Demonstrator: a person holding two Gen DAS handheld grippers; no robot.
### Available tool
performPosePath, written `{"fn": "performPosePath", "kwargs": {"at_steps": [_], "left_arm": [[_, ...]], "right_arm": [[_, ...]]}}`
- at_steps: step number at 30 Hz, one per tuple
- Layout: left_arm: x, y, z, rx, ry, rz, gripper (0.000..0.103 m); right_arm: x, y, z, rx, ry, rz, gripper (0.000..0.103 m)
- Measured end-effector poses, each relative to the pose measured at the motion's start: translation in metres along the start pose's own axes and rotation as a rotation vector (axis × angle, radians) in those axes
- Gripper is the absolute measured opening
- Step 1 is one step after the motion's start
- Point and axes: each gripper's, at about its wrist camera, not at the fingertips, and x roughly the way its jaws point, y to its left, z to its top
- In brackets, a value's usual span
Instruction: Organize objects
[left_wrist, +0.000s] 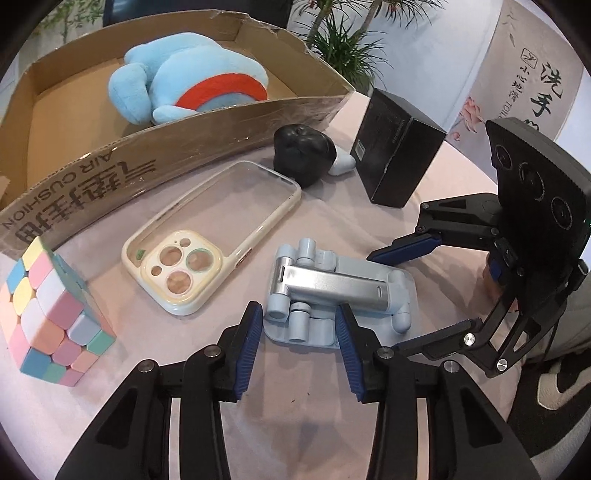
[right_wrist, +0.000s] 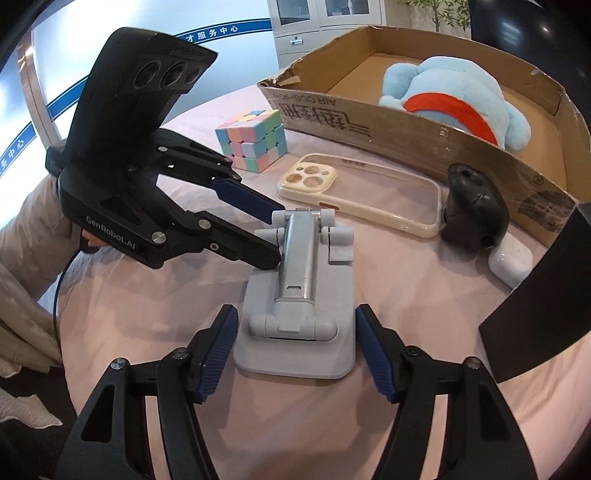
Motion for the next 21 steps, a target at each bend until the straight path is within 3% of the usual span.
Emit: {"fn": "performPosePath", "kwargs": {"at_steps": [2, 3, 13, 21], "left_arm": [[-0.002, -0.004, -0.001, 0.006, -0.003, 0.017, 0.038], [-0.003, -0.005, -0.002, 0.005, -0.004, 0.021, 0.038], [-0.007, 0.000, -0.009, -0.024, -0.002, 0.022, 0.038], [-0.013, -0.001, -0.005, -0.026, -0.024, 0.048, 0.038]], "right_arm": [[-0.001, 0.001, 0.001, -0.002, 0.000, -0.007, 0.062], [-0.004, 0.000, 0.003, 0.004, -0.011, -0.018, 0.054], [-0.007, -0.004, 0.000, 0.025, -0.010, 0.013, 0.054], [-0.010, 0.000, 0.008, -0.013, -0.011, -0.011, 0.054]]}}
